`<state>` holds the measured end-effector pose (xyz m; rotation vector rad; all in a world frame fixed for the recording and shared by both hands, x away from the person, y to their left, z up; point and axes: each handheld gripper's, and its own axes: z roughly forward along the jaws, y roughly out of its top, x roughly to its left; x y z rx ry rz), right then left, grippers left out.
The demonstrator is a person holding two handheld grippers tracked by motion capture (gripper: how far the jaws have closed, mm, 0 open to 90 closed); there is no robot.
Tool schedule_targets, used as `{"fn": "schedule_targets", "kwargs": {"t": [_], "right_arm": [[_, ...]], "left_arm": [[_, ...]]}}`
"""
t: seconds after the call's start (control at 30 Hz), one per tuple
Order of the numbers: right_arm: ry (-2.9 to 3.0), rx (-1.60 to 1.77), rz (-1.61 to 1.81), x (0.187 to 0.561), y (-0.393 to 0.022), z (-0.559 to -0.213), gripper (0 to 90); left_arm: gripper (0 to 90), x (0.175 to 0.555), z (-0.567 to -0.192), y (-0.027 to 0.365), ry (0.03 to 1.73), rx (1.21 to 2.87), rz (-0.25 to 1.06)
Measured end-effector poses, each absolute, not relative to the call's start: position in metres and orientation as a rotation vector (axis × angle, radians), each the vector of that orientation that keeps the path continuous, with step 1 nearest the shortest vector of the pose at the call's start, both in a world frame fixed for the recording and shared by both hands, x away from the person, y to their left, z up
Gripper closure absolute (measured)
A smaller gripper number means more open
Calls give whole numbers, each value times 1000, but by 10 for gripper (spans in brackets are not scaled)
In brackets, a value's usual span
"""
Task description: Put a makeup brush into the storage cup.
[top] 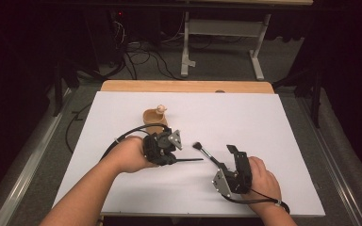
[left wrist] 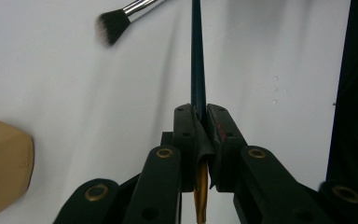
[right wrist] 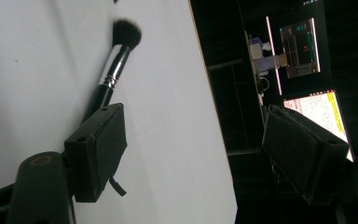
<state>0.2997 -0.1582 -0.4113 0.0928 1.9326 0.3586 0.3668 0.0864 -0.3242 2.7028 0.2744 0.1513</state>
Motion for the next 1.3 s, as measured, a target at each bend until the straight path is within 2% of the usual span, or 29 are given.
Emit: {"fn": "schedule_targets", "kwargs": {"t": [0.23,0.67,1.3], "right_arm": [[1942,24,366,296,-150,-411,298],[1964,-15,364,293,-143,-417,337],[2012,-51,374,291,-138,-422,557]], "left_arm": [[827,367,-325,82,265,2694,152],[827,367,-326,70,242,2683,143],[827,368,-327,56,219,2682,137]]}}
